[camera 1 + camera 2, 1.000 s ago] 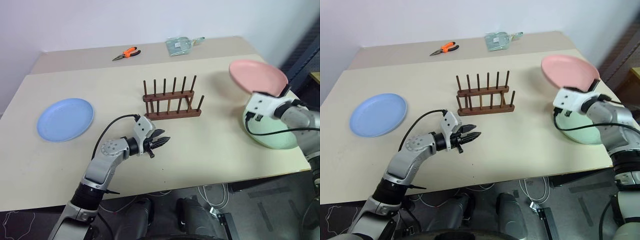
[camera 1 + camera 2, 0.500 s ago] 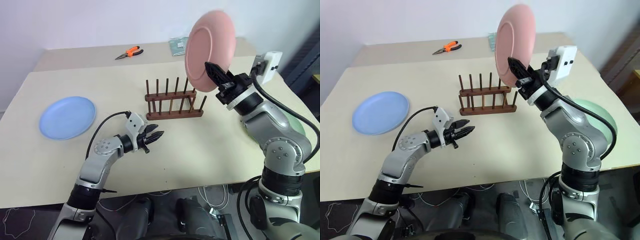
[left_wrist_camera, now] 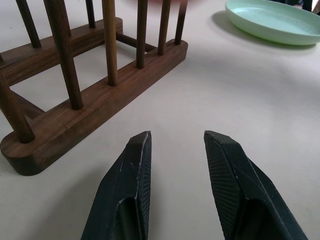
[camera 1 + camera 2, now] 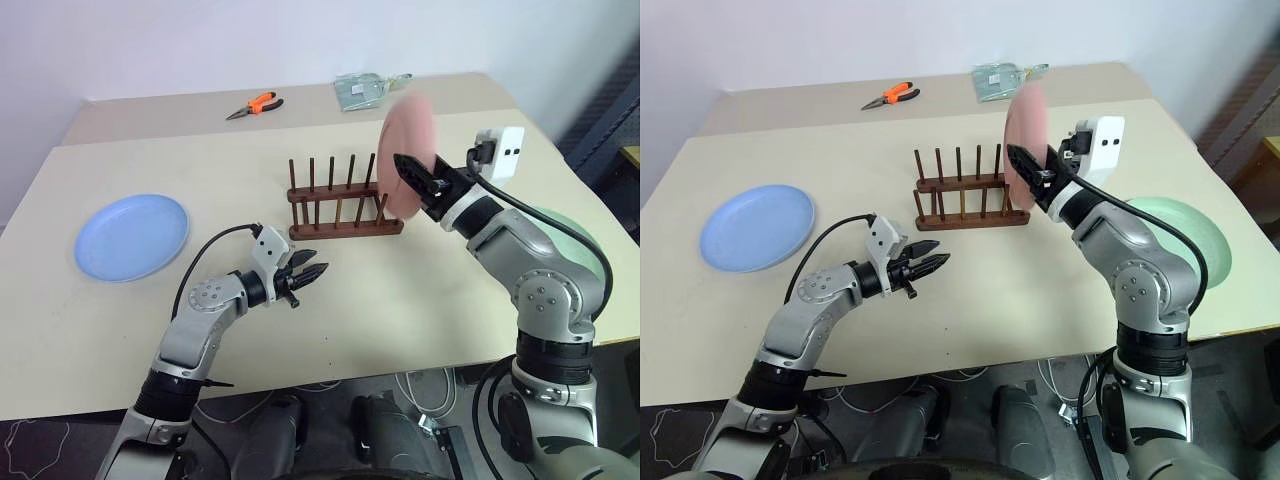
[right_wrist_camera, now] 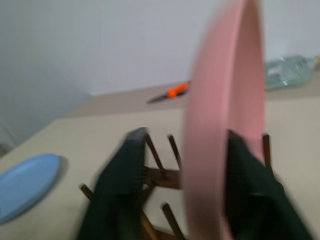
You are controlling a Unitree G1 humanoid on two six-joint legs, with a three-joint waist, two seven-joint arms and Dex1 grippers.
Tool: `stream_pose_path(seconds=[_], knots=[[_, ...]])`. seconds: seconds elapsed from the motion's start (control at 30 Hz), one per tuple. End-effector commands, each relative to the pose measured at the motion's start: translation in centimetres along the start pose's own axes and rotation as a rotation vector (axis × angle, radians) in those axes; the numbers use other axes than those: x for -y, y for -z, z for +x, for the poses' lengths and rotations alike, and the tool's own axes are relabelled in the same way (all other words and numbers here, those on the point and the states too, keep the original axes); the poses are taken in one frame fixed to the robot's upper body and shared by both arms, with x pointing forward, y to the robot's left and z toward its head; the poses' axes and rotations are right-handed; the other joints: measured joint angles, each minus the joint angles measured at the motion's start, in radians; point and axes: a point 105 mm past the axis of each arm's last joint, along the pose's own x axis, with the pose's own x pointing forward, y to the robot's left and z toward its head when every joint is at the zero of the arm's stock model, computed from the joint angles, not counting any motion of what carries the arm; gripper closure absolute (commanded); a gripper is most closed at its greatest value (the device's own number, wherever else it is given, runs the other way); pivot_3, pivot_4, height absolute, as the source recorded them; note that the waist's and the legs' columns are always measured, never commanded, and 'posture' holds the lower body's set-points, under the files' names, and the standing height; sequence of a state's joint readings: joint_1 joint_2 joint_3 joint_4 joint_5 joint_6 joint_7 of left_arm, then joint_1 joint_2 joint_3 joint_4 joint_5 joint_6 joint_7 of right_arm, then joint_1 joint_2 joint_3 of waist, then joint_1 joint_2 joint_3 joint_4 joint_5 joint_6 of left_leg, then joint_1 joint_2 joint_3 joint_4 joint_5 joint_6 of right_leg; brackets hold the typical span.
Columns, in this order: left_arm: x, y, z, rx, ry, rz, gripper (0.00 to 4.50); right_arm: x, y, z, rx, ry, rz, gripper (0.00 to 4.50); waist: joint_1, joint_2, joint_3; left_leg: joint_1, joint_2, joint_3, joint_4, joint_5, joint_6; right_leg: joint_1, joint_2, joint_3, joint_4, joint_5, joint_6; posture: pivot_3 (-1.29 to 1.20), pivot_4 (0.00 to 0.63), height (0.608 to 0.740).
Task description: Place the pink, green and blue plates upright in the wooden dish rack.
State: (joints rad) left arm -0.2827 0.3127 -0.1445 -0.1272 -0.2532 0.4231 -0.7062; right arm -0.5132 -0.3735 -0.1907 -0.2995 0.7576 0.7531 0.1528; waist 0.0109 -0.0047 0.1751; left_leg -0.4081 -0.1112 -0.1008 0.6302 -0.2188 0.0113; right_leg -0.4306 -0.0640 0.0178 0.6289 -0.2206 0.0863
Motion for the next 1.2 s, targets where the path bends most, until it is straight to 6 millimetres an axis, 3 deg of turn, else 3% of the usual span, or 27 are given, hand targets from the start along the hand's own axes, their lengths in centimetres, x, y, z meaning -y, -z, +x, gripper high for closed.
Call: stream_pose_path(seconds=[0.03,0.23,0.3,0.37,0.43,0.7,0.9,1.2], knots=[[0.7,-0.9,0.0,0.038,0.015,0.032,2.84,0.1,-3.2,0.0,0.119,0.016,-0.105,0.40,0.000,0.000,0.000,0.000,0.000,0.000,0.000,0.000,0.000,0.000,0.000,0.000,0.000,0.000,0.000,0.00,0.150,0.729],[0.8,-0.7,-0.1,0.032,0.020,0.030,2.84,2.3,-6.7,-2.6,0.227,0.036,-0.211,0.40,0.003,0.000,0.000,0.000,0.000,0.000,0.000,0.000,0.000,0.000,0.000,0.000,0.000,0.000,0.000,0.00,0.150,0.729],[0.8,-0.7,-0.1,0.030,0.022,0.028,2.84,4.0,-7.4,-4.1,0.231,0.072,-0.210,0.40,0.003,0.000,0.000,0.000,0.000,0.000,0.000,0.000,0.000,0.000,0.000,0.000,-0.001,0.000,0.000,0.00,0.150,0.729],[0.8,-0.6,-0.1,0.026,0.025,0.025,2.84,6.7,-7.1,-5.8,0.176,0.157,-0.236,0.18,0.004,0.000,0.000,0.000,0.000,0.000,0.000,0.000,0.000,0.000,0.000,-0.001,-0.001,0.000,0.000,0.00,0.150,0.729],[0.9,-0.4,-0.1,0.022,0.036,0.021,2.84,7.8,-5.9,-6.7,0.090,0.194,-0.326,0.18,0.003,0.000,0.000,0.000,0.000,0.000,0.000,0.000,0.000,0.001,0.000,-0.001,-0.002,0.000,0.000,0.00,0.150,0.729],[1.1,-0.5,0.6,0.021,0.061,0.022,2.84,7.1,-2.1,-6.7,-0.015,0.158,-0.358,0.18,-0.003,0.002,0.000,0.000,0.002,0.003,0.000,0.000,0.001,0.001,0.001,0.001,0.000,-0.001,-0.001,0.00,0.150,0.729],[1.1,-0.4,0.4,0.018,0.061,0.022,2.84,6.7,-1.1,-6.7,-0.046,0.129,-0.362,0.18,0.004,0.001,0.000,0.000,0.002,0.003,0.001,0.000,0.001,0.001,0.000,0.001,-0.002,-0.001,-0.001,0.00,0.150,0.729],[1.3,-0.2,0.4,0.009,0.069,0.016,2.84,1.9,-3.5,-3.3,0.089,-0.099,-0.184,0.18,-0.002,0.002,0.000,0.000,0.002,0.003,0.000,0.000,0.001,0.000,0.001,0.001,-0.001,-0.001,-0.001,0.00,0.150,0.729]])
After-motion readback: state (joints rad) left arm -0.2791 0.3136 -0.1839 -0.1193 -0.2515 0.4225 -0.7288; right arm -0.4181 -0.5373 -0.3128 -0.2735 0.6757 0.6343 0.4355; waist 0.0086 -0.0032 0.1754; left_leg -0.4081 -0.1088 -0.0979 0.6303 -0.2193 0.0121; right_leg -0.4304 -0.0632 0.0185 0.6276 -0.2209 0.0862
